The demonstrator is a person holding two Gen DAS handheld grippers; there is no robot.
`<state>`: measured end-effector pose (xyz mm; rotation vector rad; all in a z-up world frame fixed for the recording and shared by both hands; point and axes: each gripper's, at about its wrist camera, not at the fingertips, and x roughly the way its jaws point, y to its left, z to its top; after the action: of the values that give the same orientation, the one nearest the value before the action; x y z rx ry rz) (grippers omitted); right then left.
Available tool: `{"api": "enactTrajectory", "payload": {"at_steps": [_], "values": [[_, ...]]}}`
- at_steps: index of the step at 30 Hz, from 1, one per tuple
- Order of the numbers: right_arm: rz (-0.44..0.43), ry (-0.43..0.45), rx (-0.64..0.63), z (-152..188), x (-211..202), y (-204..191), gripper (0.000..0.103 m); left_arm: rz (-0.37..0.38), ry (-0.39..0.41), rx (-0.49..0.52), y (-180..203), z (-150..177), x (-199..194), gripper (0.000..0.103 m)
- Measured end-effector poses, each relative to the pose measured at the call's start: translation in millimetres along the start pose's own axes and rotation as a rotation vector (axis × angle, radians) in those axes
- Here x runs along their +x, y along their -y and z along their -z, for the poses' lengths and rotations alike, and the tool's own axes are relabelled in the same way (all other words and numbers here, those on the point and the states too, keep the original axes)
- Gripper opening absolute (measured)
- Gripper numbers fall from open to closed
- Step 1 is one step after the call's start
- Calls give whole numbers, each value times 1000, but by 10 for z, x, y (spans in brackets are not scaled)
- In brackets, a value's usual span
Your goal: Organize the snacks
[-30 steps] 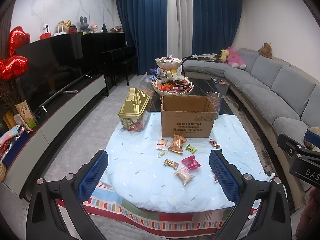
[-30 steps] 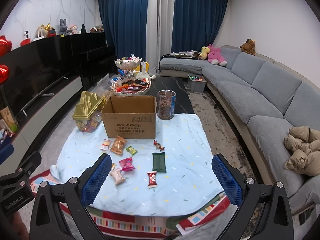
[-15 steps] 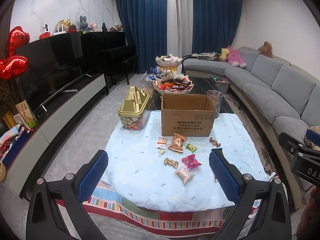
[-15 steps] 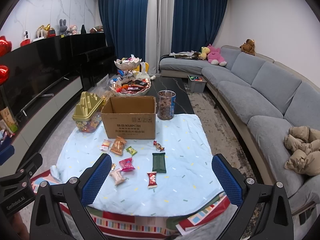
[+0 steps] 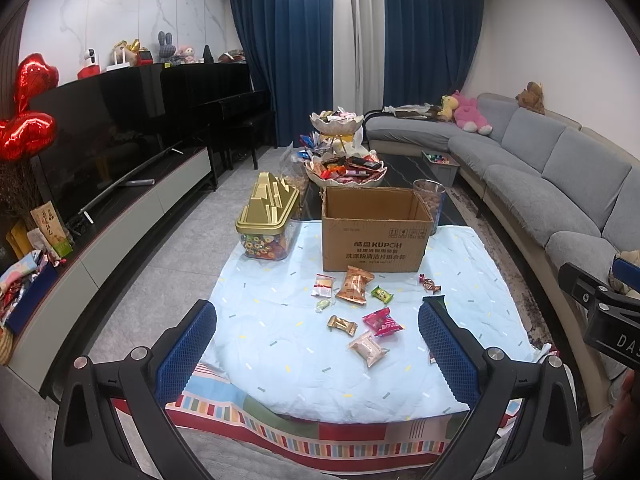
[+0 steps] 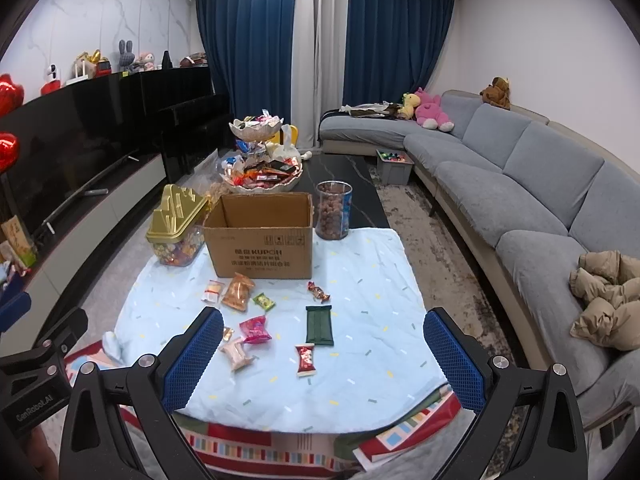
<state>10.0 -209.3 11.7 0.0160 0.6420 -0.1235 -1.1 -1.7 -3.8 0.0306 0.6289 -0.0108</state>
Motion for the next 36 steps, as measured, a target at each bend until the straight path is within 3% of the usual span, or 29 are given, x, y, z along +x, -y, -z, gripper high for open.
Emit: {"api": "enactTrajectory", "payload": {"at_steps": [36], "values": [[-3,1,4,8,22,41,102,17,-9,15,11,-56,39,103]]}}
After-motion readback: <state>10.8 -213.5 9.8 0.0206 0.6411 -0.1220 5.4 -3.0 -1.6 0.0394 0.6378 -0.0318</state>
